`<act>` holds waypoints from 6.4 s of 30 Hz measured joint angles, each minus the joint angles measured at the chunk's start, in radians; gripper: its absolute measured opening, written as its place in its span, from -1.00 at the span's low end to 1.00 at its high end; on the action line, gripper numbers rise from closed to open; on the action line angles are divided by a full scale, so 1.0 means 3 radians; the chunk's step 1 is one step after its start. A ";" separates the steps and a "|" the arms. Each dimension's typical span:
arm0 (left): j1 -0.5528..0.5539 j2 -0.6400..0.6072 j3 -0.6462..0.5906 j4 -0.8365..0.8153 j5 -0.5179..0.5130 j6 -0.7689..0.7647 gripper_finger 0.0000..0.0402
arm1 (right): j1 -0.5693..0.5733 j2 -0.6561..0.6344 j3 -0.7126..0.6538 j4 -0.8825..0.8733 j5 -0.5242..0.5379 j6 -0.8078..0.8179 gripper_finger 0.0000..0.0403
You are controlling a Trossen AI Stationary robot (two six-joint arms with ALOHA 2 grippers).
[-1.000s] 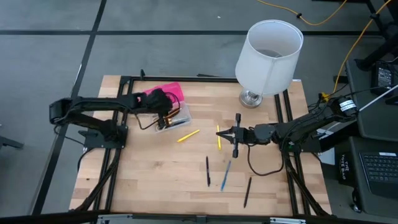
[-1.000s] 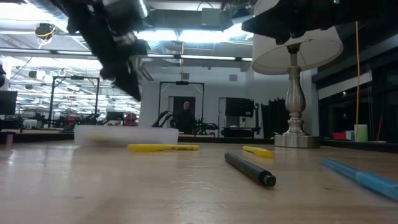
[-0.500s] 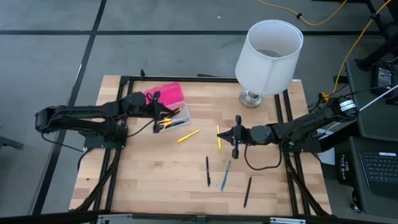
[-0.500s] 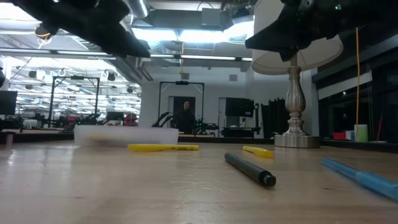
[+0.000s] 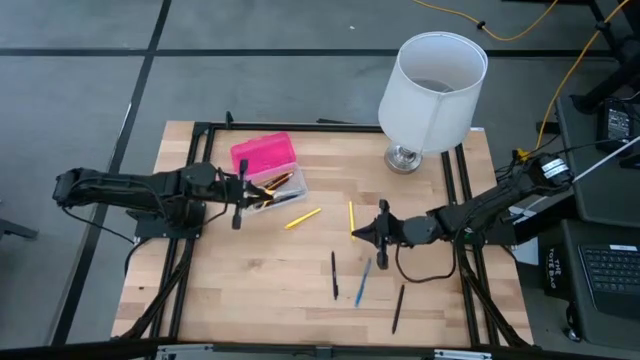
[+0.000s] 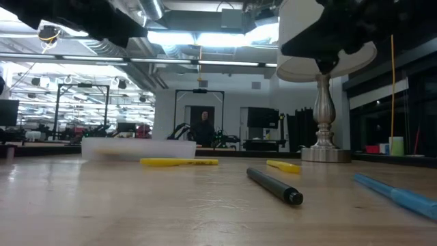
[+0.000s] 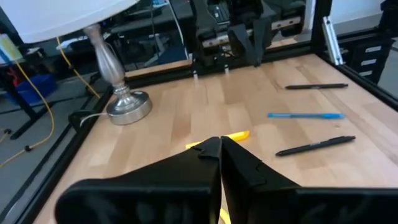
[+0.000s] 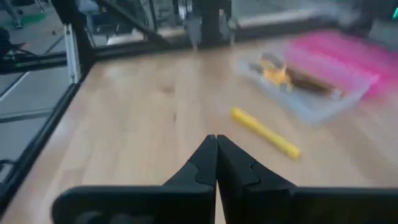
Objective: Pick & place school supplies into a supply box
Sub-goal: Put the black pen into the pink supply box
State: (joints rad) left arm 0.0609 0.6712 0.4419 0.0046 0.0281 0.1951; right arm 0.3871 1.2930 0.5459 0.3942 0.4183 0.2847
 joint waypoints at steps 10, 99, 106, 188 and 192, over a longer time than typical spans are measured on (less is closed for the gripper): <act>-0.0008 -0.0057 0.0001 -0.0020 -0.0033 0.0000 -0.98 | 0.0500 0.0180 0.0953 -0.2204 0.0409 0.1307 -0.98; -0.0008 -0.0057 0.0005 -0.0027 -0.0031 0.0003 -0.98 | 0.1449 0.1847 0.2564 -0.4747 -0.1103 0.6706 -0.26; -0.0008 -0.0057 0.0005 -0.0027 -0.0031 0.0003 -0.96 | 0.1449 0.2091 0.2564 -0.4518 -0.1151 0.6758 -0.26; -0.0008 -0.0056 0.0005 0.0247 -0.0031 0.0001 -0.98 | 0.0936 -0.0173 0.0736 -0.4144 0.0552 0.3207 -0.86; -0.0007 -0.0056 0.0005 0.0247 -0.0030 -0.0001 -0.98 | 0.0660 -0.0223 0.0669 -0.3755 0.0658 0.2515 -0.85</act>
State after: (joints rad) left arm 0.0589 0.6544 0.4435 0.0788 0.0193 0.1948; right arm 0.5851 1.2263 0.7465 -0.7324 0.6157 1.0392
